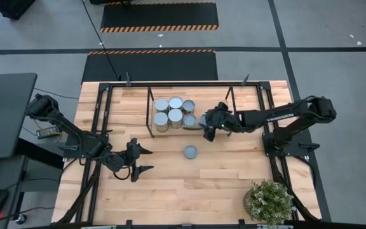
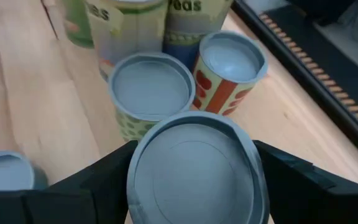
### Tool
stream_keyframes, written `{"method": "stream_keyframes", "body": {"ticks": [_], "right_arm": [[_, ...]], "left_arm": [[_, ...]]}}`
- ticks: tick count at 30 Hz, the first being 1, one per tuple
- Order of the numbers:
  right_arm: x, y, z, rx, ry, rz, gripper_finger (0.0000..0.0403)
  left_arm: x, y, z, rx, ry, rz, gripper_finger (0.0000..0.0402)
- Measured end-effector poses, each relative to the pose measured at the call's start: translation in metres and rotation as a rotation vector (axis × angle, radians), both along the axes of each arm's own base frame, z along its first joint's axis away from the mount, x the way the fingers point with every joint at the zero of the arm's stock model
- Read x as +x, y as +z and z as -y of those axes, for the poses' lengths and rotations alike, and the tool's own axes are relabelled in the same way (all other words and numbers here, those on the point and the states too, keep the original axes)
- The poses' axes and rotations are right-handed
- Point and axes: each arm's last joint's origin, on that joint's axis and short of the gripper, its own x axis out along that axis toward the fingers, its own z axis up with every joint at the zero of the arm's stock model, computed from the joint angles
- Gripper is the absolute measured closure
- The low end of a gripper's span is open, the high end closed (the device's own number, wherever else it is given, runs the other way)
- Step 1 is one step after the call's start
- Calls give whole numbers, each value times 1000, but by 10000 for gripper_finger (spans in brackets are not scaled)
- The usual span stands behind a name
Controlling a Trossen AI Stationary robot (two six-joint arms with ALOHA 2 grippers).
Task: Pick and place cans onto a shelf
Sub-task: Put the canned mixed vegetables on the shelf
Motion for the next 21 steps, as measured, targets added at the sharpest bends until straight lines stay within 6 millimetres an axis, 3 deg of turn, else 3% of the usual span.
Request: {"method": "stream_keyframes", "body": {"ticks": [5,13,21], "right_arm": [[7,-7,14,45,5,5,103],[11,-9,16,31,16,11,101],[13,-17,17,20,39,-35,59]], "left_arm": [[0,0,0,-1,0,0,83],[0,0,0,-1,0,1,83],[0,0,0,0,-1,0,83]]}}
